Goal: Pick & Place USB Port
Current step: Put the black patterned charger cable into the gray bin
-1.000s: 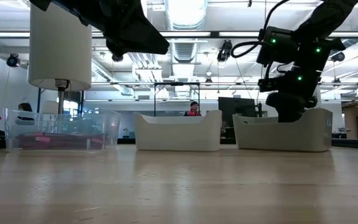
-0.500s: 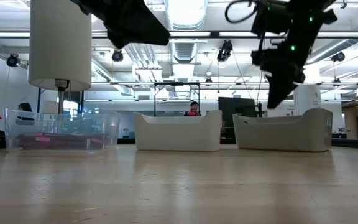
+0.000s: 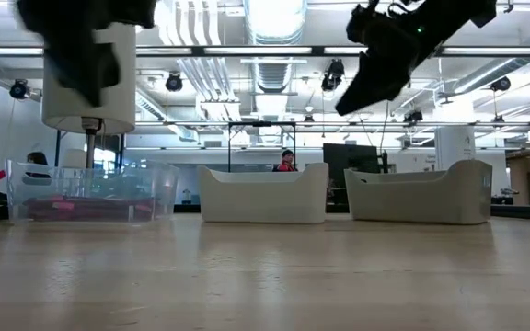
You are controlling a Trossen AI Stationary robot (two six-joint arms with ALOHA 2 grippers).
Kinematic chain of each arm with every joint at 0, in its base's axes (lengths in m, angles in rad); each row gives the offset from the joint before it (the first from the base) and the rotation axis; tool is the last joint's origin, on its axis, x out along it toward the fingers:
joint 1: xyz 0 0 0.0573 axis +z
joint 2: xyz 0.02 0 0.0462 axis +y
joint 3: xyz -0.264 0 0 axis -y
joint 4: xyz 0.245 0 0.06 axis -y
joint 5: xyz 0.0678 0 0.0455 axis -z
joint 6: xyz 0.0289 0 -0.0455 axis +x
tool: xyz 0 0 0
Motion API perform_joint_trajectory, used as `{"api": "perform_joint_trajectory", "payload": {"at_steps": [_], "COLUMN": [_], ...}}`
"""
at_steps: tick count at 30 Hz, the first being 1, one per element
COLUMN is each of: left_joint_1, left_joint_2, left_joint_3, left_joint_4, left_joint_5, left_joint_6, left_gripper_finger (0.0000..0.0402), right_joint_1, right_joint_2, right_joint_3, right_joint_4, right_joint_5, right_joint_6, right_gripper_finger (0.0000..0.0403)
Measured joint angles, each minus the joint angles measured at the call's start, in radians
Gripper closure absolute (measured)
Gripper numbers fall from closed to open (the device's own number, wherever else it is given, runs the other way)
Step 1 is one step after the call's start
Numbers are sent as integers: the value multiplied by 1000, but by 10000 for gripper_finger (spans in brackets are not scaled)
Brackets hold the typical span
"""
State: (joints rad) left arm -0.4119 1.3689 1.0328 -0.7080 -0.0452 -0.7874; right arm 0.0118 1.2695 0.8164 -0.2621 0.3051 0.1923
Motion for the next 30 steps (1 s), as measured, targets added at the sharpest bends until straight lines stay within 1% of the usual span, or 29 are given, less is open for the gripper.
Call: {"api": "perform_joint_trajectory", "payload": {"at_steps": [5,8,13,18,21,24,26,30], "left_joint_1": [-122,-199,-295,-346,-376,-418,-447,-494], "left_joint_2": [0,0,3,3,3,3,12,61], "left_joint_3": [-63,-89,-96,-97,-97,-99,-105,-105], "left_joint_4": [-11,-9,-7,-3,19,24,27,37], "left_joint_5": [115,169,183,188,222,231,231,232], "left_joint_6": [-6,-56,-109,-202,-267,-306,-298,-210], "left_gripper_finger": [282,282,282,282,282,282,282,282], "right_joint_1": [17,17,17,17,17,18,19,21], "right_joint_2": [39,68,126,177,193,200,201,194], "right_joint_3": [-3,-3,-3,-3,-3,-3,-3,-3], "right_joint_4": [40,40,40,41,42,45,44,42], "right_joint_5": [0,0,0,-1,-22,-29,-30,-54], "right_joint_6": [-59,-62,-65,-61,-32,-15,-12,-11], "right_gripper_finger": [275,275,275,275,275,275,275,275]}}
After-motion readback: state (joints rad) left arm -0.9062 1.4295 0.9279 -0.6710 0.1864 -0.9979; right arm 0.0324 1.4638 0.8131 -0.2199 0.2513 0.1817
